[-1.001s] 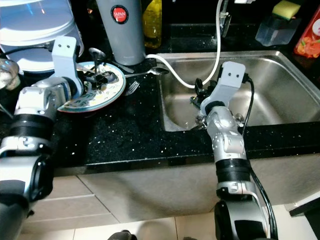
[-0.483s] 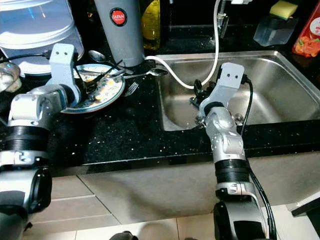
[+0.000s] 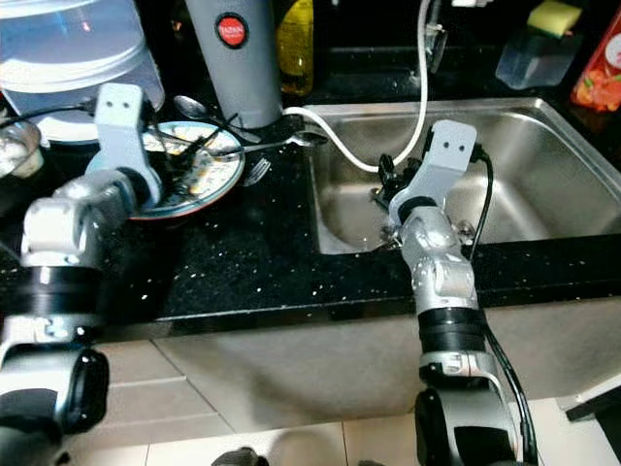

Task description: Kitchen organization

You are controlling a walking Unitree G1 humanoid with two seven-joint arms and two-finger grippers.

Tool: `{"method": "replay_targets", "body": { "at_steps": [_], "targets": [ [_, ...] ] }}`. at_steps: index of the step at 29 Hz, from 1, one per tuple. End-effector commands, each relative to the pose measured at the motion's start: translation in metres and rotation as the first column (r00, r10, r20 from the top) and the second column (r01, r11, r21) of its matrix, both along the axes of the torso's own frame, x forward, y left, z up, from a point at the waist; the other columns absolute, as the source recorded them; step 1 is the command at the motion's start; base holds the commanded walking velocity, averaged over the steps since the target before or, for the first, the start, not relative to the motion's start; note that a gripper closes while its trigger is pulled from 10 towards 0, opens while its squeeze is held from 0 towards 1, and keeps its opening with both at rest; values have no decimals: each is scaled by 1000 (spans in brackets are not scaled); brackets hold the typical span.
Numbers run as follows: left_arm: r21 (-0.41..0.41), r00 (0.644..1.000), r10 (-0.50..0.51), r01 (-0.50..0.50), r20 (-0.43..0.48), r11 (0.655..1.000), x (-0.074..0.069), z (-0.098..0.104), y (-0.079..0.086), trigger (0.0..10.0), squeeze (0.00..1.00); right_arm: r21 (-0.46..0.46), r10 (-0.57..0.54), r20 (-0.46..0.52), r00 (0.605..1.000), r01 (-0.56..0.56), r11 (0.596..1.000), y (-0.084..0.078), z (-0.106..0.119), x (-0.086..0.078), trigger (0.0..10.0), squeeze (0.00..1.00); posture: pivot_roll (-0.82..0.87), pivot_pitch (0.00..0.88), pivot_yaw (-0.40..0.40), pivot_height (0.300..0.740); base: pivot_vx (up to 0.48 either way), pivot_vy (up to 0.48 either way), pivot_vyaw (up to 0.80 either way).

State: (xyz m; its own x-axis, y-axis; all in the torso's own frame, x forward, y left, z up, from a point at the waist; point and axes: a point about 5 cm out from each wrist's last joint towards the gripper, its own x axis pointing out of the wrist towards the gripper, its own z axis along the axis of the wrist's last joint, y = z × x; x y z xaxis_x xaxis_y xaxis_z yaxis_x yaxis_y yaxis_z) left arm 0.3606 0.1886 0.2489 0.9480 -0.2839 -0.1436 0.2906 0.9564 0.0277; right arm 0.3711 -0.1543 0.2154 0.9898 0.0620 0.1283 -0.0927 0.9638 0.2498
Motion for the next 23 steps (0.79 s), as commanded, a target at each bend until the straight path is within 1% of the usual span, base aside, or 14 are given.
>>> {"method": "replay_targets", "body": {
  "at_steps": [1,3,5,6,8,10,13,15,16,18,19,20,21,23],
  "targets": [
    [-4,999,-49,49,4,999,-3,-3,-9,10000,0,12,4,-8,1000,-4,1000,-1,1,1,10000,0,177,62,-23,740,0,0,0],
    [12,990,-140,140,26,990,-12,2,-21,10000,0,24,13,3,1000,-13,1000,0,3,1,10000,0,183,60,-28,740,0,0,0],
    [27,985,-171,170,36,985,-16,4,-25,10000,0,34,24,14,1000,-25,999,2,6,1,10000,0,183,60,-28,740,0,0,0],
    [47,979,-198,195,56,980,-18,9,-31,10000,0,72,60,41,997,-63,995,7,11,1,10000,0,190,59,-34,740,0,0,0],
    [54,977,-202,199,64,979,-18,10,-32,10000,0,88,74,51,996,-78,993,9,12,0,10000,0,190,59,-34,740,0,0,0],
    [77,970,-220,213,103,974,-17,19,-37,10000,0,159,146,90,985,-159,974,17,19,-2,10000,0,193,60,-38,740,0,0,0],
    [82,965,-231,222,122,972,-16,24,-40,10000,0,191,179,113,977,-198,961,21,22,-4,10000,0,193,60,-38,740,0,0,0],
    [121,947,-276,258,167,958,-12,34,-50,10000,0,275,295,182,938,-337,900,34,32,-12,10000,0,195,61,-40,740,0,0,0],
    [121,947,-276,258,167,958,-12,34,-50,10000,0,275,295,182,938,-337,900,34,32,-12,10000,0,195,61,-40,740,0,0,0],
    [221,927,-313,268,205,938,-2,39,-63,10000,0,333,403,234,885,-462,822,48,38,-21,10000,0,192,61,-40,740,0,0,0],
    [221,927,-313,268,205,938,-2,39,-63,10000,0,333,403,234,885,-462,822,48,38,-21,10000,0,192,61,-40,740,0,0,0],
    [255,920,-326,269,217,929,3,40,-69,10000,0,349,430,243,870,-492,798,52,38,-24,10000,0,192,61,-40,740,0,0,0],
    [255,920,-326,269,217,929,3,40,-69,10000,0,349,430,243,870,-492,798,52,38,-24,10000,0,192,61,-40,740,0,0,0],
    [267,913,-345,285,216,921,12,41,-81,10000,0,370,444,240,864,-504,781,57,37,-27,10000,0,183,60,-35,740,0,0,0]
  ]
}}
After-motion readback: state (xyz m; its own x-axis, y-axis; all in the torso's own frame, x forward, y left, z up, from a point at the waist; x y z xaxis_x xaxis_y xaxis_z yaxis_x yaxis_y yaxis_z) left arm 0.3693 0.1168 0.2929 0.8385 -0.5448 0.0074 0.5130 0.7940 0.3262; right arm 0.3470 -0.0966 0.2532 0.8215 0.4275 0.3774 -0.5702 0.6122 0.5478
